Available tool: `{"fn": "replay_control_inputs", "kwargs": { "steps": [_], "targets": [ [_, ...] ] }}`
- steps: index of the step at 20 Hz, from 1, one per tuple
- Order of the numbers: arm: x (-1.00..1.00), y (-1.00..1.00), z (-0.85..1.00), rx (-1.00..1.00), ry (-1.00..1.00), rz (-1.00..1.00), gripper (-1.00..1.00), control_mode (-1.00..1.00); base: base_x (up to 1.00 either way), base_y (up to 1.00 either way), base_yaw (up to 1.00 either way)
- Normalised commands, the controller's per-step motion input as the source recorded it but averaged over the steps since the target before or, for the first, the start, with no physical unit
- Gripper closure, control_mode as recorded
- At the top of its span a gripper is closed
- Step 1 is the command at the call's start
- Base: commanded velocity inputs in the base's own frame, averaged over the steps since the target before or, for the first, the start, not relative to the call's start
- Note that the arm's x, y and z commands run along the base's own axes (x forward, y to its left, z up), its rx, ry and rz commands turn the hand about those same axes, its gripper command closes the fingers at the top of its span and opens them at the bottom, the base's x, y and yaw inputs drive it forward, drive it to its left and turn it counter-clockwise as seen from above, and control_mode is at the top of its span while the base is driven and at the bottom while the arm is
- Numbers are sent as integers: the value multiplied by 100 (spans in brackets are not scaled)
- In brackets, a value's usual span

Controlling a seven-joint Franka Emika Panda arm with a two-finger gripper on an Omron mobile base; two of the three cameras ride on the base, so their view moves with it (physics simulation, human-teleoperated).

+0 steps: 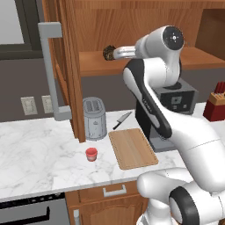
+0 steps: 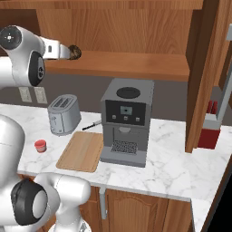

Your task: Pick the bread, place it on the cutting board, pick the jam, place it on the counter, and close the cabinet.

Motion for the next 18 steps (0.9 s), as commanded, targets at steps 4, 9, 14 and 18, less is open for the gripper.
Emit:
{"fn": "replay_control_inputs", "kwargs": {
  "steps": [4,9,14,18],
  "targets": [
    [26,0,0,-3,1,0,-100,-100,0,0,0],
    [20,0,0,-4,1,0,-100,-100,0,0,0],
    [20,0,0,-2,6,0,-100,-100,0,0,0],
    [21,2,0,-1,9,0,-100,-100,0,0,0]
  ]
}}
